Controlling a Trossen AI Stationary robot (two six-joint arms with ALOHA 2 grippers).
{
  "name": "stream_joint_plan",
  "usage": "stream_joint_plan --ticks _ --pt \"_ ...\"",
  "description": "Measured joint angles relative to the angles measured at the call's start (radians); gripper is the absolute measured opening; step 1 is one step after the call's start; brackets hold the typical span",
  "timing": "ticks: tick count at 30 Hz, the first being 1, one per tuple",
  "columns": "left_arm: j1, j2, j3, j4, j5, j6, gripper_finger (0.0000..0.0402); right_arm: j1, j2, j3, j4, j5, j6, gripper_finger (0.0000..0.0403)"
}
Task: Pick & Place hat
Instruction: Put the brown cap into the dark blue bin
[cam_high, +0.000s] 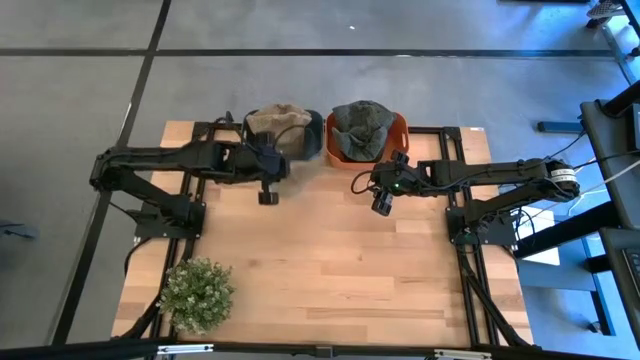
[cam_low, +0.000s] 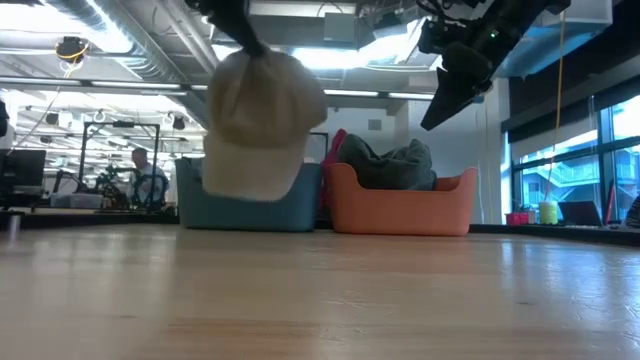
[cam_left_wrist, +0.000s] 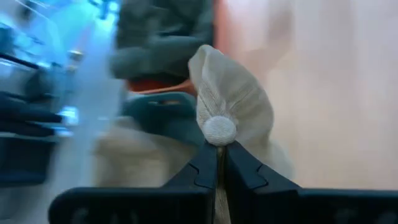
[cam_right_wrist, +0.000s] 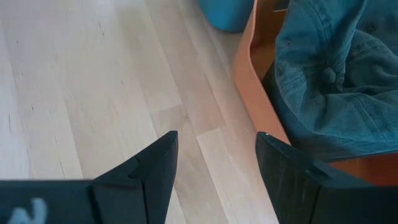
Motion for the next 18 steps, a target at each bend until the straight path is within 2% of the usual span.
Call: stream_joint_plan --ticks 12,18 --pt "0.118 0.000 0.080 0.009 -0.247 0.217 0.0007 0.000 0.000 0.000 0.000 0.000 0.005 0.0217" --pt "0.192 0.006 0.080 0.017 -0.256 0.237 0.0007 0.000 0.000 0.000 0.000 0.000 0.007 0.0217"
